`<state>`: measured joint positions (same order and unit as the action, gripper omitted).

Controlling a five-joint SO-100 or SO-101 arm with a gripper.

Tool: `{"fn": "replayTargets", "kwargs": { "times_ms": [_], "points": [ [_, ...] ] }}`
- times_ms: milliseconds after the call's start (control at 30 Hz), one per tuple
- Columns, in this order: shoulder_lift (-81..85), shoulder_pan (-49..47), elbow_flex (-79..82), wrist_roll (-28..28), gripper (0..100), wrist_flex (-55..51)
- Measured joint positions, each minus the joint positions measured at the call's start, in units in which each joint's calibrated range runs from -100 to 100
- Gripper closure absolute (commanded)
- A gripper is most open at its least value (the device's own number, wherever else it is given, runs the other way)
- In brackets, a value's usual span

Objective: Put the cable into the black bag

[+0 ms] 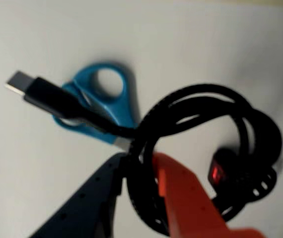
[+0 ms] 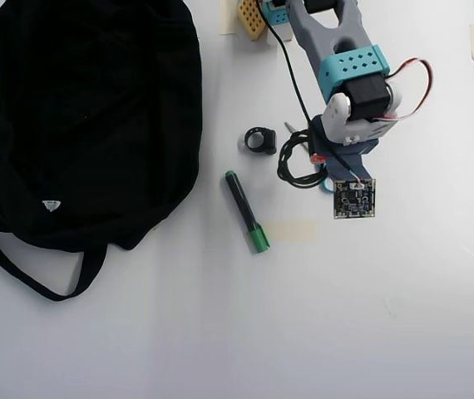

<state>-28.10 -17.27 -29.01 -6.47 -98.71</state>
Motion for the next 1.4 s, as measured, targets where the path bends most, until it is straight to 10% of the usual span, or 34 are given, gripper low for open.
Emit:
{"fn": "replayTargets", "kwargs": {
  "times_ms": [1400],
  "points": [
    [29.1,19.0,30.3,7.0,98,0.0]
  ]
}}
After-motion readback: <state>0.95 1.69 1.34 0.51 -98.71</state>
